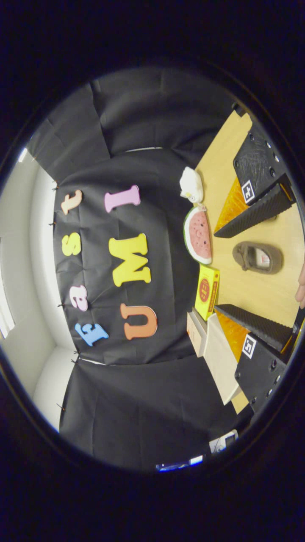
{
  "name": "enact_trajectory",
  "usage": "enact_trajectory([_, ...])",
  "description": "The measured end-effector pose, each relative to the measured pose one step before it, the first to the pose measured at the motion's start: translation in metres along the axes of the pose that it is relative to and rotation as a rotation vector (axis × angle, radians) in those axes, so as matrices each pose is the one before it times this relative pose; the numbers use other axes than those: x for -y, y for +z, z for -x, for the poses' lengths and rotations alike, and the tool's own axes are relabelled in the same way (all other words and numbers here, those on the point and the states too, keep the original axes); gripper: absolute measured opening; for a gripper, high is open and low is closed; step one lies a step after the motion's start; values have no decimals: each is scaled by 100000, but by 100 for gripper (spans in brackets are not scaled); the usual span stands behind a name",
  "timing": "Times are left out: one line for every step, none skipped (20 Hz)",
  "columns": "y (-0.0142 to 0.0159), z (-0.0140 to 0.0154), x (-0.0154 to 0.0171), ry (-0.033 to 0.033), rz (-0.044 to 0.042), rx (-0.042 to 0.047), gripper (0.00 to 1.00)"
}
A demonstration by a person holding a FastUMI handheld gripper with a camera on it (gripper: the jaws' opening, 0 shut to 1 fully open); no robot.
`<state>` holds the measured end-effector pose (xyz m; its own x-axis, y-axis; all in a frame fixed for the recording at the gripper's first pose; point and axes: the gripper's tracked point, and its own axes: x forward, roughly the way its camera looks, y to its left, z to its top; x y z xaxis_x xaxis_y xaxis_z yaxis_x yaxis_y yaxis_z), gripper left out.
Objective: Open the storage box then place both shoes into the box .Put the left shoe in first, then the right shoe, with the right side of both shoes facing outward in a uniform manner.
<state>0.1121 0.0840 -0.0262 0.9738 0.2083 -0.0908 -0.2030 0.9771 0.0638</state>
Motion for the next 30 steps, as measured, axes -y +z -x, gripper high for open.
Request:
enact_trajectory([-271, -1347, -613, 2560, -616, -1187, 96])
enact_trajectory([-408, -1382, -713, 2186, -496, -1545, 95])
enact_trajectory([-424, -1543, -481, 1997, -904, -1939, 95])
enact_trajectory([-695, -1454, -700, 2927, -1408, -2242, 96])
enact_trajectory([-659, -1576, -729, 3527, -2532, -2829, 96])
enact_trajectory([-835, -1500, -705, 4214, -3727, -3216, 95])
enact_trajectory([-797, -1539, -735, 4735, -4250, -4239, 96])
enact_trajectory([-714, -1302, -844, 5561, -4893, -3736, 96])
enact_trajectory([-596, -1270, -832, 5976, -4651, -3607, 96])
enact_trajectory([-506, -1232, -348, 5325, -4946, -2982, 96])
enact_trajectory([-412, -1100, -215, 5038, -4842, -3349, 96])
enact_trajectory([-590, -1047, 17, 4371, -4696, -3311, 96])
enact_trajectory([-294, -868, 248, 3129, -4734, -2462, 95])
enact_trajectory([-453, -705, 175, 3556, -3547, -2464, 95])
enact_trajectory([-382, -751, 175, 2450, -3524, -2420, 95])
enact_trajectory([-460, -555, 121, 3050, -3505, -2015, 95])
enact_trajectory([-367, -595, 49, 3216, -3431, -2143, 95])
enact_trajectory([-474, -633, 227, 2760, -3298, -2147, 95])
enact_trajectory([-280, -570, 78, 3019, -4395, -1824, 95])
enact_trajectory([-483, -442, -173, 3308, -4633, -2424, 95])
enact_trajectory([-235, -418, -293, 3800, -4947, -1940, 95])
enact_trajectory([-267, -132, -44, 2580, -4646, -2132, 95])
enact_trajectory([-167, -260, -24, 1685, -4032, -1472, 95])
enact_trajectory([-216, -400, 107, 984, -3279, -1472, 88])
enact_trajectory([175, 240, 171, 98, -2319, -187, 80])
enact_trajectory([328, 75, -269, 298, -1281, 449, 73])
enact_trajectory([279, 282, -50, -848, -1276, 427, 65])
enact_trajectory([166, 284, -41, -1009, -874, 696, 55])
enact_trajectory([247, 547, 65, -1458, -735, 462, 45])
enact_trajectory([319, 543, -184, -1019, -937, 965, 35])
